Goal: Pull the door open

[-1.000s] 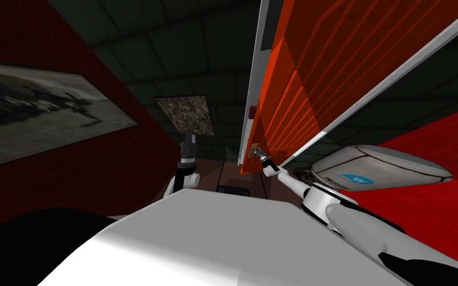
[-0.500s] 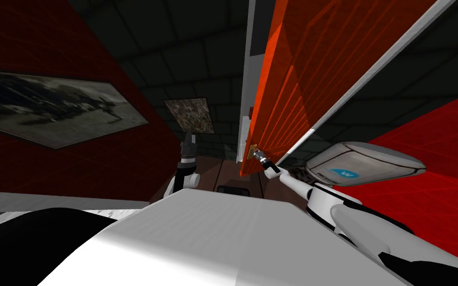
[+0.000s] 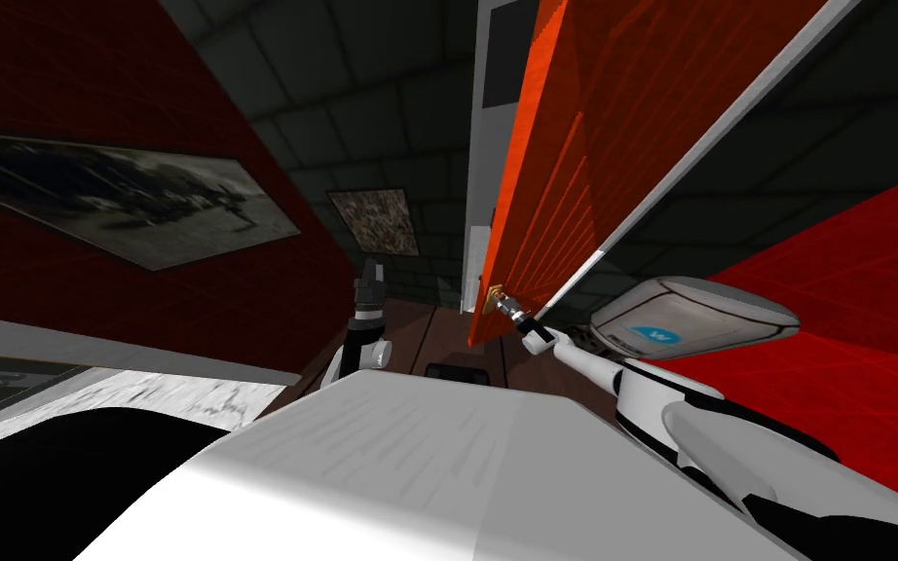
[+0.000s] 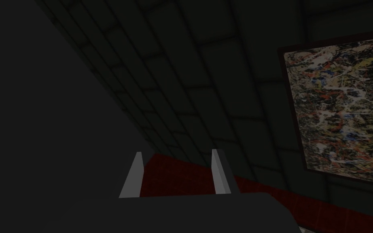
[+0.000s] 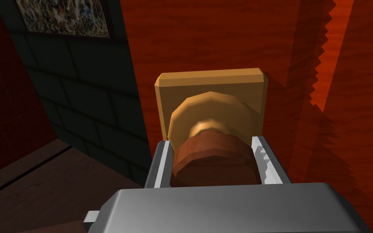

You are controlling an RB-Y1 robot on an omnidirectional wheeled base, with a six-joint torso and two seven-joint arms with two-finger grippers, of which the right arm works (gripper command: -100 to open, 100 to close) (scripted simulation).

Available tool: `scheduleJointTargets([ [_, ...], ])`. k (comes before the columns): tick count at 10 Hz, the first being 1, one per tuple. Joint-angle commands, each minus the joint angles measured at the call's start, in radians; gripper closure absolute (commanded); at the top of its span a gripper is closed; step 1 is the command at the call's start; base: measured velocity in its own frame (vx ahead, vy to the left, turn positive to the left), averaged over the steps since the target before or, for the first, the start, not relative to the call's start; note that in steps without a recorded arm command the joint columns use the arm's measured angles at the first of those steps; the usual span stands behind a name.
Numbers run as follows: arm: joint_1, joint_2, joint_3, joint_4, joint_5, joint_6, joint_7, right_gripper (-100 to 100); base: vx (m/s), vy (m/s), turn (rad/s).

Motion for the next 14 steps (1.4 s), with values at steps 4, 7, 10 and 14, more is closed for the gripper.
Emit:
scheduleJointTargets([
  [4, -0.005, -0.035, 0.059, -0.026, 0.014, -0.039, -0.036, 100, -0.156, -0.157, 0.046],
  [7, -0.009, -0.066, 0.114, -0.024, 0.022, -0.094, -0.071, 100, -0.133, -0.145, 0.114],
  [10, -0.015, -0.096, 0.162, -0.023, 0.028, -0.145, -0.102, 100, -0.160, -0.179, 0.121],
  [14, -0.023, -0.130, 0.218, -0.022, 0.036, -0.204, -0.139, 100, -0.116, -0.149, 0.091],
])
